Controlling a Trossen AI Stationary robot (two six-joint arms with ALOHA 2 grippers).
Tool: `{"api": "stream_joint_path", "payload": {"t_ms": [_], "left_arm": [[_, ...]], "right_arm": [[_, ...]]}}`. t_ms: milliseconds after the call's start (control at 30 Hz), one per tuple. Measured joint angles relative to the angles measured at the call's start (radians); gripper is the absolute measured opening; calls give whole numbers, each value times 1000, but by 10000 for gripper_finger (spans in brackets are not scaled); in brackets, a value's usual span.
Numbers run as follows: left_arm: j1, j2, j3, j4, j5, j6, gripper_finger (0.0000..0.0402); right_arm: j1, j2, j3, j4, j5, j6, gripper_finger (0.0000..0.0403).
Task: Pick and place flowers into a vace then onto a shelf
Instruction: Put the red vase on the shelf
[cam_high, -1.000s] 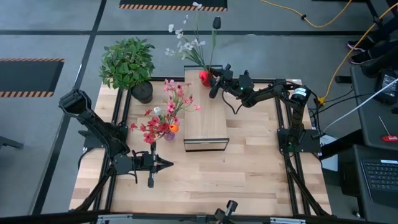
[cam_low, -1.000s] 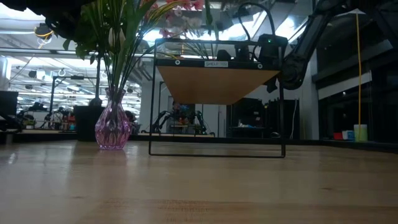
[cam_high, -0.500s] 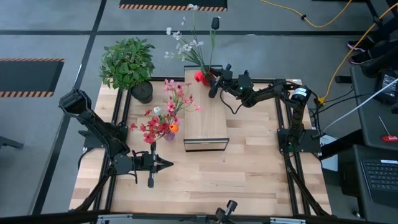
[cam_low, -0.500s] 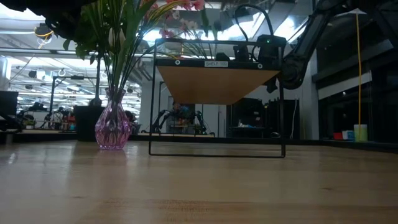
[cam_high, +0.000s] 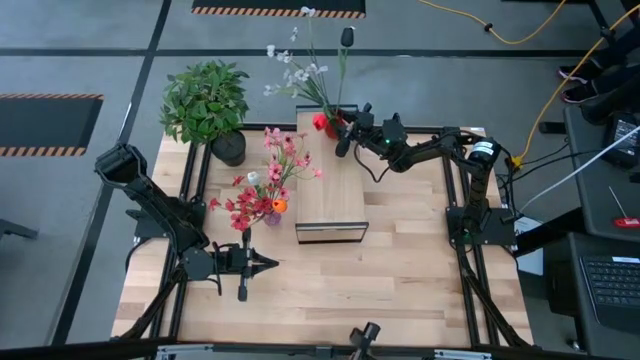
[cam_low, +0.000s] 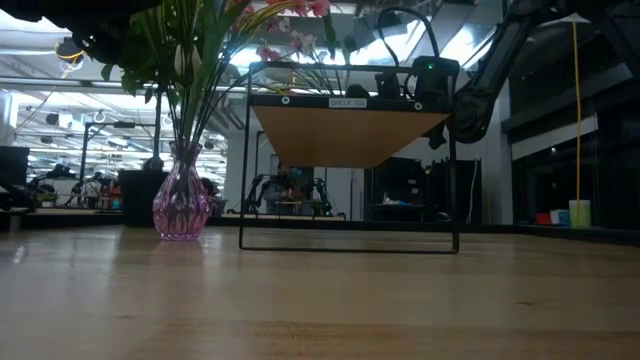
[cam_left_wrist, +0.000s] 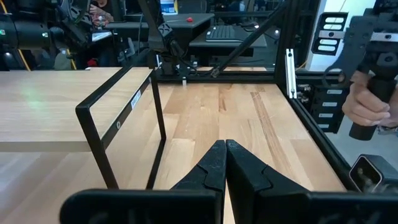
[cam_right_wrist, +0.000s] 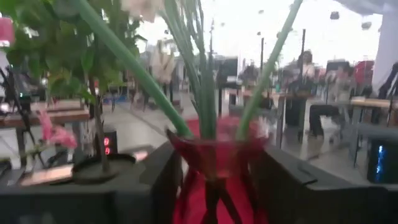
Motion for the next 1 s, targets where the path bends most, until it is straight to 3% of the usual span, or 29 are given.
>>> {"api": "stream_joint_path", "payload": {"t_ms": [167, 500, 1000], "left_arm": [[0, 0, 0, -6, 0, 0, 6], [0, 0, 0, -6, 0, 0, 6], [0, 0, 0, -5, 0, 0, 6]], "right_arm": [[0, 1, -2, -29, -12, 2, 227], [0, 1, -2, -28, -28, -2, 203], [0, 1, -2, -38, -29, -51, 233]]}}
